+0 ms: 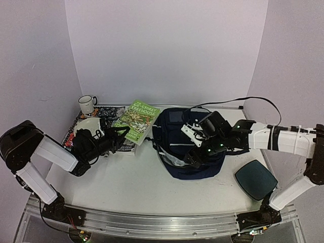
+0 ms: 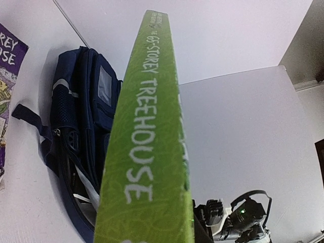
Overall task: Pack the student bag
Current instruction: Pick up the largest pocket of the bag from the student bag.
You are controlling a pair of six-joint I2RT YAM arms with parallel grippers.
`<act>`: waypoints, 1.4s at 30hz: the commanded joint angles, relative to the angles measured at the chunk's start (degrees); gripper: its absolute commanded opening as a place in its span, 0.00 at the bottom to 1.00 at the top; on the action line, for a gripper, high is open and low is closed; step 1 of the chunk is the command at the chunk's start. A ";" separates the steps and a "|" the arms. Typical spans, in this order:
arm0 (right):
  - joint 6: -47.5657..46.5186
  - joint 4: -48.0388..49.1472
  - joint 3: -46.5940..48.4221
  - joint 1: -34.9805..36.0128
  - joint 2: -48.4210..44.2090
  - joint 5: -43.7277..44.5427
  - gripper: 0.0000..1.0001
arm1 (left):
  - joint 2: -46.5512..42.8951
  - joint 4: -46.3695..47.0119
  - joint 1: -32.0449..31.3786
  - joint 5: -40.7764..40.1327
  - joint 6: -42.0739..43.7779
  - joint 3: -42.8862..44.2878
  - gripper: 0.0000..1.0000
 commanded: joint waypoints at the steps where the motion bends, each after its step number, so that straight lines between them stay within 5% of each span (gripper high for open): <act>1: -7.32 -7.76 5.02 3.07 3.04 7.52 0.79 | -4.15 8.65 0.87 2.79 2.47 -0.21 0.00; 12: -11.14 -10.25 12.97 5.50 14.02 10.48 0.66 | -6.39 4.19 1.83 5.57 4.64 -1.56 0.00; 21: -13.87 -12.13 17.22 6.28 19.62 16.03 0.39 | -10.06 -1.08 2.25 6.16 6.69 -2.92 0.00; 34: -14.95 -18.98 21.38 7.40 24.58 15.27 0.48 | -14.12 -6.98 2.25 6.10 8.32 -3.67 0.00; 37: -15.19 -19.04 21.18 7.44 25.09 18.97 0.39 | -14.73 -7.77 2.24 6.36 8.38 -3.62 0.00; 42: -16.45 -17.67 21.60 8.30 23.97 30.92 0.07 | -15.46 -8.57 2.22 7.49 7.54 -4.33 0.00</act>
